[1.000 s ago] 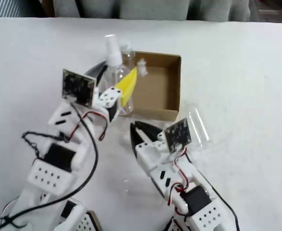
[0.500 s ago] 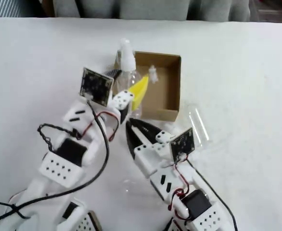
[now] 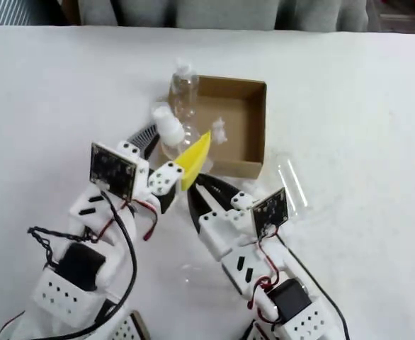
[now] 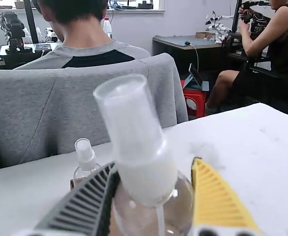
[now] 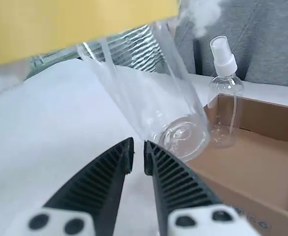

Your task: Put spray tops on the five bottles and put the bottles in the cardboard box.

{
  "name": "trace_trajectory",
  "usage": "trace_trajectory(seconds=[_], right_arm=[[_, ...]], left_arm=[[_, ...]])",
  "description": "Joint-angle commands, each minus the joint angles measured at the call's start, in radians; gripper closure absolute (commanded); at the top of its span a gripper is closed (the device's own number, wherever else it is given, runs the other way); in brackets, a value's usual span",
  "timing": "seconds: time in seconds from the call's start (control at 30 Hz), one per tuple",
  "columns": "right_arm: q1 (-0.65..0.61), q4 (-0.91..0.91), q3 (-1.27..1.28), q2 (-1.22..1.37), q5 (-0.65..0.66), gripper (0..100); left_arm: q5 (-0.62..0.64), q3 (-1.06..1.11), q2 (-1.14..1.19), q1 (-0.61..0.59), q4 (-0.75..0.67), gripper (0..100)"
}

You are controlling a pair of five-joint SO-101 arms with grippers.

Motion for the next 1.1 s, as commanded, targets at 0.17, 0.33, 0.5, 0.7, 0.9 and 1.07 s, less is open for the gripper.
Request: trace_trajectory(seconds=[0.17, 0.33, 0.5, 0.7, 0.9, 1.07], right_arm=[[0.007, 0.067, 0.011, 0.001, 0.015, 98.3], [0.013, 0.101, 0.009, -0.001, 0.015, 98.3], [0.013, 0.101, 0.009, -0.001, 0.015, 98.3], [0.010, 0.101, 0.009, 0.001, 0.015, 98.3], [0.012, 0.101, 0.009, 0.001, 0.015, 98.3], [0.010, 0.101, 0.009, 0.005, 0.015, 98.3]], left_arm=[[0.000, 0.055, 0.010, -0.042, -0.224, 91], [0.008, -0.044, 0.280, -0.142, -0.307, 91], [0.006, -0.080, 0.440, -0.193, -0.368, 91], [0.000, -0.091, 0.343, -0.239, -0.252, 91], [0.000, -0.235, 0.254, -0.378, 0.199, 91], [0.000, -0.285, 0.321, -0.447, 0.474, 91]])
